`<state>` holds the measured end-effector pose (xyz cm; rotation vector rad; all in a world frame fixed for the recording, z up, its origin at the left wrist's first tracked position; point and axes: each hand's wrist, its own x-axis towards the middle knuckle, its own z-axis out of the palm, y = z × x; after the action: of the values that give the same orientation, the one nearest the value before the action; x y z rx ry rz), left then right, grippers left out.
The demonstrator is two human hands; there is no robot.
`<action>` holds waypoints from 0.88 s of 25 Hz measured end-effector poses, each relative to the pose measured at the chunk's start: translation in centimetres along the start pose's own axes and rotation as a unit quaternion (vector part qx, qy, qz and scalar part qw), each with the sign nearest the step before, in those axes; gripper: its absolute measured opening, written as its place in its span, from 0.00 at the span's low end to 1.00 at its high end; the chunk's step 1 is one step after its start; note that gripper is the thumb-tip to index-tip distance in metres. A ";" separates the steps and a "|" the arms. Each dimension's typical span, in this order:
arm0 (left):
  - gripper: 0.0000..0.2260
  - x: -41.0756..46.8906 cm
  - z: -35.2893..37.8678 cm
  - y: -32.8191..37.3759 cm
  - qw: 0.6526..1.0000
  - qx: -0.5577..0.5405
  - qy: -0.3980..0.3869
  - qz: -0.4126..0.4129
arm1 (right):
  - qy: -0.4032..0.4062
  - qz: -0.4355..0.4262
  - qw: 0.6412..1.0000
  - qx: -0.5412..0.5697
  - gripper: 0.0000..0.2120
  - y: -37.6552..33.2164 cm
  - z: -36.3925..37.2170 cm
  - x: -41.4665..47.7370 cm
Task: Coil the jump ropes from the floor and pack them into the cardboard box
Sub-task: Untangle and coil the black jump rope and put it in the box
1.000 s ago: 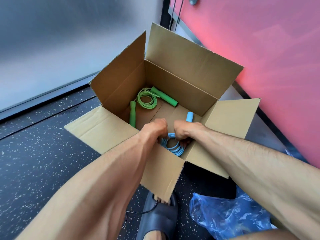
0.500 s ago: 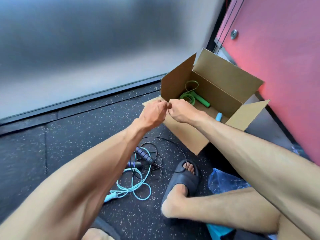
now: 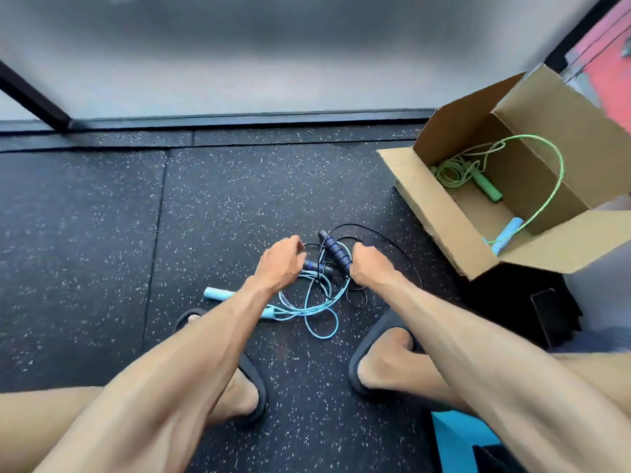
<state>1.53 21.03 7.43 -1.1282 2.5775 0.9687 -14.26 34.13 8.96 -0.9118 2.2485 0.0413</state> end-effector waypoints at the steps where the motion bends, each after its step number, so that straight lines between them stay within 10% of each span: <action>1: 0.11 0.1 1.1 0.0 1.000 -0.017 0.009 0.009 | -0.006 0.020 1.000 0.003 0.14 0.6 1.2 0.5; 10: 0.09 3.5 2.9 3.4 1.000 -0.016 0.003 -0.010 | 0.013 0.023 0.999 0.032 0.15 1.8 1.0 0.3; 15: 0.19 3.0 -1.3 7.4 0.989 0.059 -0.019 0.137 | 0.068 -0.051 0.996 -0.026 0.14 -0.9 -7.8 -3.5; 22: 0.14 0.2 -10.9 14.5 0.973 -0.110 -0.035 0.199 | 0.136 -0.093 0.985 -0.056 0.20 -2.7 -20.1 -10.0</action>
<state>-7.73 21.39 23.01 -0.6080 2.7454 1.3799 -19.46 32.60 30.94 -1.2497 2.4186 -0.0437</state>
